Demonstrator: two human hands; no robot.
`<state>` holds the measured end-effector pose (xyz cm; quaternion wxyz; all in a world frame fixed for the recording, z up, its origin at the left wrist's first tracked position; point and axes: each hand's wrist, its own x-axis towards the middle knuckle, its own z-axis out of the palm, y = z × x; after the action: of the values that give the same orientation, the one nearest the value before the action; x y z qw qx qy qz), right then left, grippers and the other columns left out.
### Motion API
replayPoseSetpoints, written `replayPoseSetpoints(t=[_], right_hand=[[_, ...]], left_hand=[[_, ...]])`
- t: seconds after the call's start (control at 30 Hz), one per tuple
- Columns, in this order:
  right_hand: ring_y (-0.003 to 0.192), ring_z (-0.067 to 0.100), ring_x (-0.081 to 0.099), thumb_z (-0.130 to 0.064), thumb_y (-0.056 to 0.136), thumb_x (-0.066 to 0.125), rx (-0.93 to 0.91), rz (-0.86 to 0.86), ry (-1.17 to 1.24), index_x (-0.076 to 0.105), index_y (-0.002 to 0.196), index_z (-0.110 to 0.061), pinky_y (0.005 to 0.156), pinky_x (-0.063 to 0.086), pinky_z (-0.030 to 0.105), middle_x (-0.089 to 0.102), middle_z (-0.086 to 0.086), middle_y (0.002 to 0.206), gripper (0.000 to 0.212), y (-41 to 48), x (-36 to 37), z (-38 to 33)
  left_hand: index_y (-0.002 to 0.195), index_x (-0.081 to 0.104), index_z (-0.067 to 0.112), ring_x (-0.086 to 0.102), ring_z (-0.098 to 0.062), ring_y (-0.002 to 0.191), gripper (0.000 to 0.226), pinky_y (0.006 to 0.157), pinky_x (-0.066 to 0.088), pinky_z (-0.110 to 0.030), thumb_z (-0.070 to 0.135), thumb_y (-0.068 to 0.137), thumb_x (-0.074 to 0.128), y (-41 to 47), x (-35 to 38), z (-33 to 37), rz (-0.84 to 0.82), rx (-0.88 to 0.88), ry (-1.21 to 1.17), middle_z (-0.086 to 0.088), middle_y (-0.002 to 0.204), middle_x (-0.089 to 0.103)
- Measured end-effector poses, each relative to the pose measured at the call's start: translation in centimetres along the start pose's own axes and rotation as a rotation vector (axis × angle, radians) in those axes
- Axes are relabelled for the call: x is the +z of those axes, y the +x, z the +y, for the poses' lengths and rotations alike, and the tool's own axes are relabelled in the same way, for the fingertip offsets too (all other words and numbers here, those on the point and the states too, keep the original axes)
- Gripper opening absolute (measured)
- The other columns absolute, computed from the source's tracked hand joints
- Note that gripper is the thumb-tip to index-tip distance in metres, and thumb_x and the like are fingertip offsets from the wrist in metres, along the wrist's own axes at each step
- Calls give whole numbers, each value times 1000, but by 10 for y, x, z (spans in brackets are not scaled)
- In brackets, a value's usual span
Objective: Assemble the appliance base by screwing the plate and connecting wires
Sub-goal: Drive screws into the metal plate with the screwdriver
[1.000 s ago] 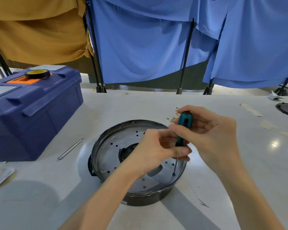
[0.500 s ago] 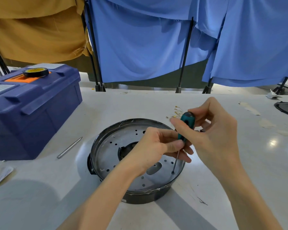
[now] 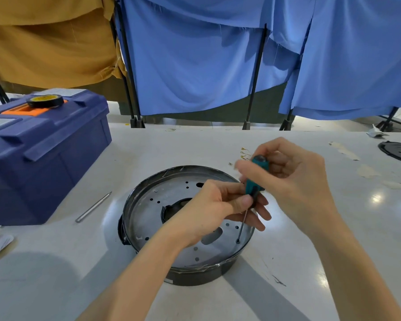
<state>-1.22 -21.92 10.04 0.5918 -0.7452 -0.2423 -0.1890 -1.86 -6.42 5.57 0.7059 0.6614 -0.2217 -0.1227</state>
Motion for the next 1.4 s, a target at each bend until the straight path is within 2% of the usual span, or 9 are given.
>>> replayPoseSetpoints(t=[0.13,0.23,0.37,0.53,0.7,0.8,1.0,1.23,1.4], right_hand=[[94,19,74,-22,83,68,23,-223,217,72,107,-11,80,59,26,76,0,102,27,0,-14,2],[82,20,75,-30,68,77,41,-3,218,75,96,-14,76,61,30,77,0,88,32,-7,-3,3],[71,13,73,-37,61,83,7,149,66,74,85,-20,67,58,20,75,-6,78,31,-7,6,0],[91,19,74,-20,79,70,43,-163,250,72,108,-10,77,59,26,76,0,101,30,-1,-5,-1],[77,7,73,-29,68,83,13,191,47,73,91,-24,71,57,17,74,-13,82,25,-10,9,4],[71,4,64,-33,70,85,-56,277,-121,62,82,-25,62,49,9,66,-14,78,27,-12,14,5],[92,18,74,-28,78,70,43,-126,228,71,108,-12,80,59,27,76,-1,99,35,-6,-1,0],[73,13,72,-29,72,84,-11,224,-87,71,89,-22,69,59,21,73,-9,78,22,-10,19,3],[89,21,75,-22,81,68,38,-189,246,71,107,-9,76,60,28,76,1,100,29,1,0,-2]], left_hand=[[112,65,5,70,-36,94,22,92,54,-39,7,100,47,-3,-4,-1,-2,10,-49,-13,105,73],[111,67,7,71,-35,90,18,86,57,-38,8,94,60,-2,-2,-3,67,44,-64,-13,103,73],[102,69,8,72,-28,82,21,82,56,-32,4,99,49,2,-2,-4,54,21,-17,-10,92,74],[107,67,7,71,-31,91,27,85,54,-31,6,102,40,-2,-6,-3,35,11,-33,-11,101,73],[109,65,5,72,-32,89,17,84,56,-32,7,94,60,-2,-1,-2,77,19,-27,-11,98,74],[100,68,5,71,-26,78,19,79,56,-26,-4,95,51,0,2,-2,37,-1,17,-7,86,73],[104,66,3,71,-32,88,23,87,54,-35,-3,99,44,-4,-3,-1,36,-12,-10,-11,94,73],[99,69,6,73,-27,80,11,78,55,-24,6,95,59,-1,3,1,59,-4,-1,-7,87,75],[103,66,0,70,-36,83,19,85,53,-38,3,99,48,-3,-3,-1,28,-19,-61,-16,93,72]])
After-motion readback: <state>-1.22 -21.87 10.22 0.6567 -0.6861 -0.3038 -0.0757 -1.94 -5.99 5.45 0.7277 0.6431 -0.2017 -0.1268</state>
